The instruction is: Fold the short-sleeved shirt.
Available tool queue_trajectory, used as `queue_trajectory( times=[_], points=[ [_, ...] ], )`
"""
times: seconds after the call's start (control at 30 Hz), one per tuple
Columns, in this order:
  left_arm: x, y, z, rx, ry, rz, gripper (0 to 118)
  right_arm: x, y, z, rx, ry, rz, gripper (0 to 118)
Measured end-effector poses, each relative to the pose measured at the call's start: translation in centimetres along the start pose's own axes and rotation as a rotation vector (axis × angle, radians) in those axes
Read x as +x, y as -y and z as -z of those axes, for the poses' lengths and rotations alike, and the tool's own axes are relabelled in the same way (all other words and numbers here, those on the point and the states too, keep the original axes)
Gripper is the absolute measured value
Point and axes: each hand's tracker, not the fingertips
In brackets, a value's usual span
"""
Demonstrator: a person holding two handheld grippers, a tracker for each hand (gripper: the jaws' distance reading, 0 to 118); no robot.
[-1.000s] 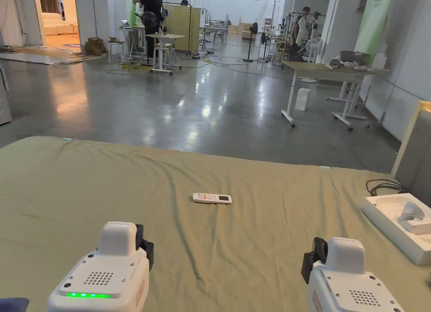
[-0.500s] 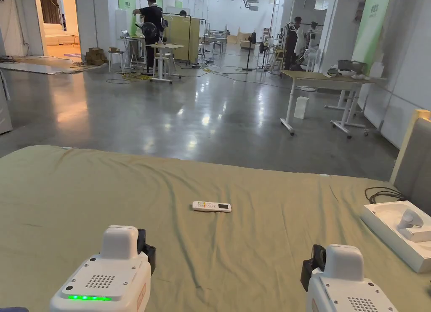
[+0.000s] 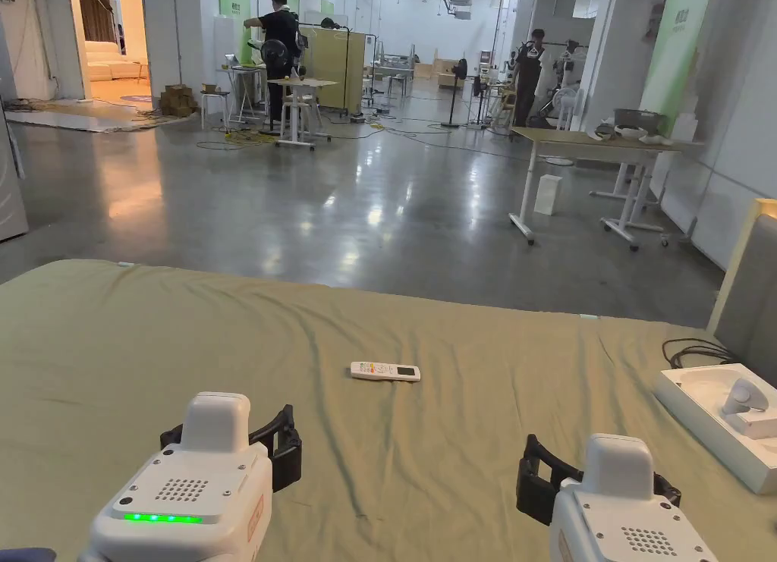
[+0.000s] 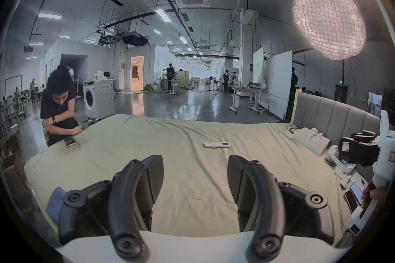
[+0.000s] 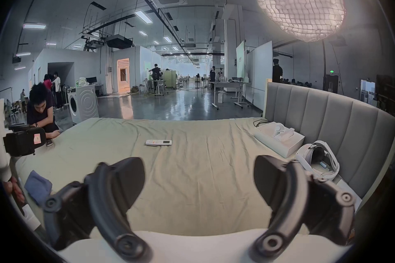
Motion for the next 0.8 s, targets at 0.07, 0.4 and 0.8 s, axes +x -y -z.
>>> queue_trajectory(
  times=[0.07,0.4,0.8],
  points=[
    [0.0,-0.1,0.0,0.010,-0.006,0.004,67,0.1,-0.1,0.1,0.003,-0.003,0.012,110],
    [0.1,-0.4,-0.4,0.039,-0.032,0.027,67,0.2,-0.5,0.5,0.021,-0.020,0.045,114],
    [0.7,-0.1,0.4,0.059,-0.023,0.008,67,1.8,-0.6,0.8,-0.014,-0.046,0.095,114]
  ],
)
